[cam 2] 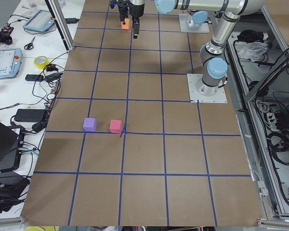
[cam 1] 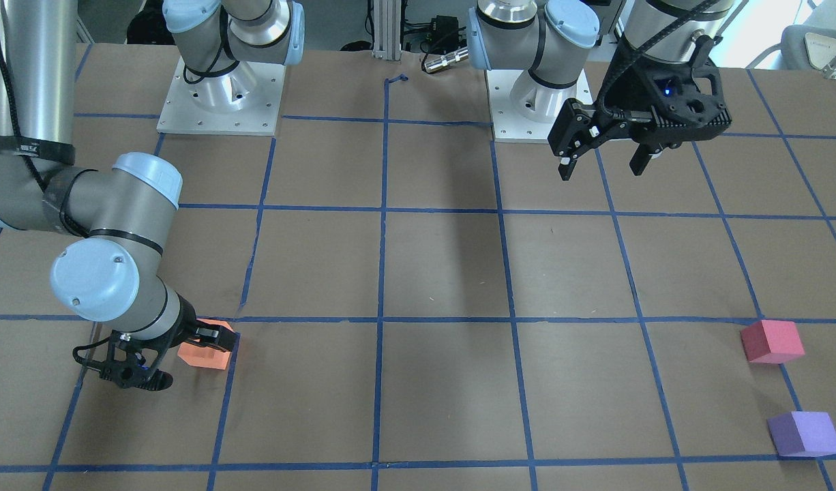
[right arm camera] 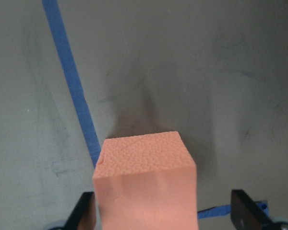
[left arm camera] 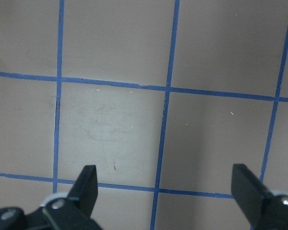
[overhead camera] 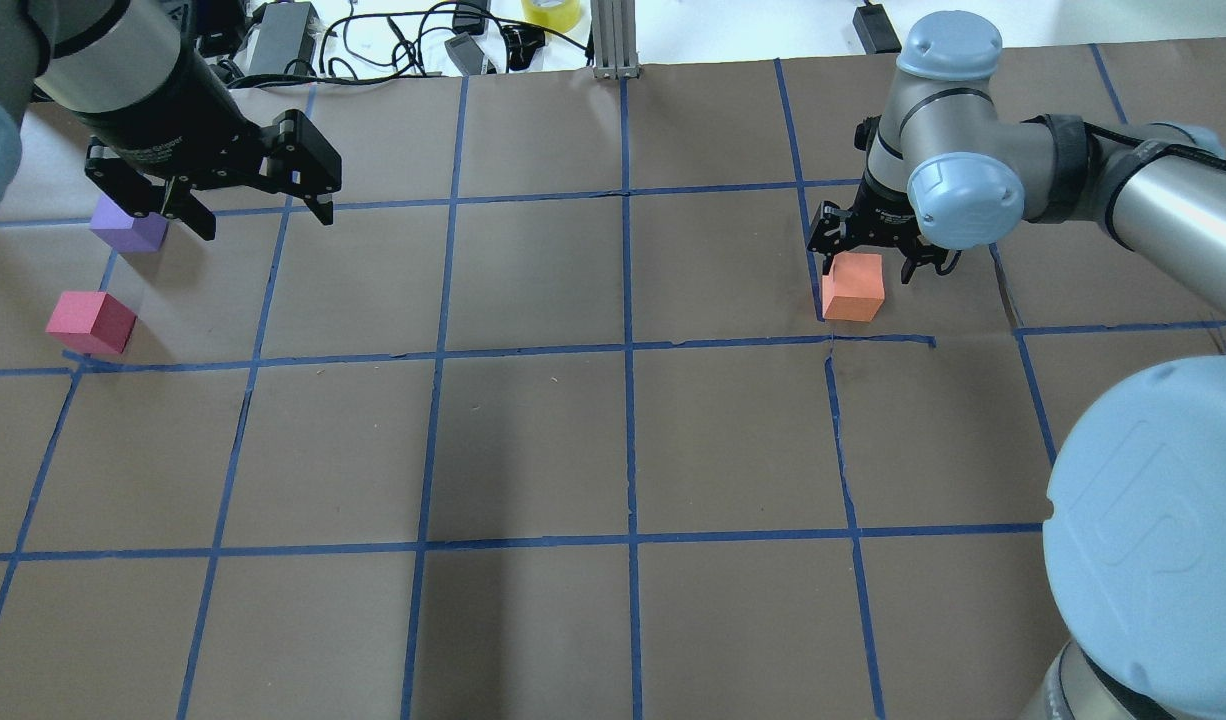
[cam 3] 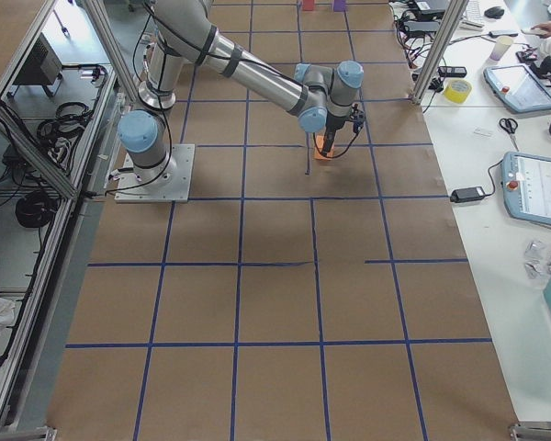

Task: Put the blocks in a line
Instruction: 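Lift the orange cube with the right gripper toward the table center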

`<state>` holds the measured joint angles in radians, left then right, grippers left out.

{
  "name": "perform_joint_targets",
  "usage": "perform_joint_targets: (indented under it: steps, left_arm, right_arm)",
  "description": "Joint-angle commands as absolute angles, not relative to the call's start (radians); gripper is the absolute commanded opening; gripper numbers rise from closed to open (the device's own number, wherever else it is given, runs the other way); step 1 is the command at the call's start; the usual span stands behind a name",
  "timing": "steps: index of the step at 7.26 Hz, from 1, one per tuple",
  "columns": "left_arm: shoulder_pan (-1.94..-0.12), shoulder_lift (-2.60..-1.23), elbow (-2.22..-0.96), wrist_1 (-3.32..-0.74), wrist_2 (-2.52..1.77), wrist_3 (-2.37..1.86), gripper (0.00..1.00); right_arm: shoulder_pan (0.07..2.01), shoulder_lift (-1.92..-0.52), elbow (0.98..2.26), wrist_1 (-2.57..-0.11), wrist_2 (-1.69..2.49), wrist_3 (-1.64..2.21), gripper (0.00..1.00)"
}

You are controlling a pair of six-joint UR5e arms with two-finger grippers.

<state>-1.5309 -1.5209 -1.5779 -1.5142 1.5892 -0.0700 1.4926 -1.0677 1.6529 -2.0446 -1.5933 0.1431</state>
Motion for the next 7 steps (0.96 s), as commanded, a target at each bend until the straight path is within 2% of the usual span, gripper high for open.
perform_joint_targets:
  steps: [1,2,3,4,5,7]
  left_arm:
    - [-1.532,-1.522,-1.578,-1.514,1.589,-0.071,1.00]
    - [-1.529,-1.522,-1.577,-1.511,1.589,-0.071,1.00]
    - [-1.529,-1.523,-1.577,-1.506,1.588,-0.071,1.00]
    - [-1.529,-1.523,-1.577,-1.506,1.588,-0.071,1.00]
    - [-1.529,-1.523,-1.577,-1.506,1.588,-0.071,1.00]
    - [-1.529,-1.523,-1.577,-1.506,1.588,-0.071,1.00]
  right_arm:
    - [1.493,-1.045,1.654,-2.040,-1.591,0.137,1.00]
    - [1.493,-1.042,1.654,-2.040,-1.585,0.130,1.00]
    - [1.494,-1.037,1.654,-2.040,-1.582,0.120,0.96]
    - [1.493,-1.035,1.654,-2.040,-1.553,0.120,0.33]
    - [1.493,-1.038,1.652,-2.039,-1.530,0.120,0.00]
    - [1.500,-1.054,1.637,-2.033,-1.520,0.121,0.00]
